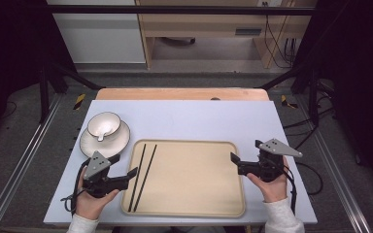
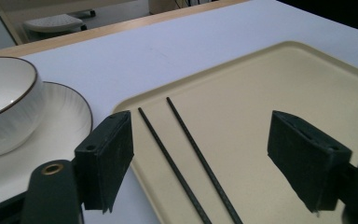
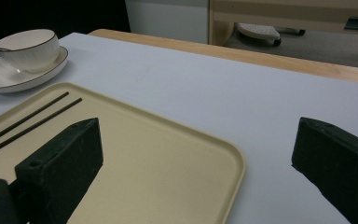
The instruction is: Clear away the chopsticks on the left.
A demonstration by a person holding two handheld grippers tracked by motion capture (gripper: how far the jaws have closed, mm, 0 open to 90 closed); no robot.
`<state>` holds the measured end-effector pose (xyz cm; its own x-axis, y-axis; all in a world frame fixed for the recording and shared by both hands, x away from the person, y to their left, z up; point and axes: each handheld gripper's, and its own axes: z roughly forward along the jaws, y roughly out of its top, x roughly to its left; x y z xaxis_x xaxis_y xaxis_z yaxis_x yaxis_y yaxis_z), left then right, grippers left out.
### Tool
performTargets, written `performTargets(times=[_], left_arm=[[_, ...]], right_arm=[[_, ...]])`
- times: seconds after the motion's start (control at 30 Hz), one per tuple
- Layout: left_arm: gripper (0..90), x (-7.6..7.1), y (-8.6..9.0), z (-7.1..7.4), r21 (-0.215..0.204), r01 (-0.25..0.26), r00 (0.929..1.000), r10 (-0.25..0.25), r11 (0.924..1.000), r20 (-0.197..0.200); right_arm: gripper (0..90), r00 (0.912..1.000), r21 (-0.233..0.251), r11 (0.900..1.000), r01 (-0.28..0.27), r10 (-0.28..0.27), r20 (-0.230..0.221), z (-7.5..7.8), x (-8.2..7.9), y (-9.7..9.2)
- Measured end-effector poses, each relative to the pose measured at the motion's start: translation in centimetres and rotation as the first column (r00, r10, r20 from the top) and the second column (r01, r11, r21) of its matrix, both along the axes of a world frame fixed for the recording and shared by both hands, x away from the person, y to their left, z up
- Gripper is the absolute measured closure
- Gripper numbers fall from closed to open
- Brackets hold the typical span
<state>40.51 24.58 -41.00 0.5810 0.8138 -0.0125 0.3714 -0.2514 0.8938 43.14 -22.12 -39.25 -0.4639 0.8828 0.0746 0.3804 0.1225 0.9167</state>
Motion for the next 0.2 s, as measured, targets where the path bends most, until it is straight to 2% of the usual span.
performTargets(times=[0.1,0.2], left_arm=[[20.4,-0.1,0.9,-0.2,-0.024,-0.023,0.9997,0.023,0.9994,-0.005],[19.8,-0.2,1.5,-0.5,-0.03,-0.042,0.9991,0.041,0.9987,-0.013]], right_arm=[[2.1,1.0,0.002,1.0,-0.001,0.001,-0.003,0.0,0.0,-0.1],[2.1,1.0,0.003,1.0,0.0,0.0,-0.003,-0.1,0.1,-0.1]])
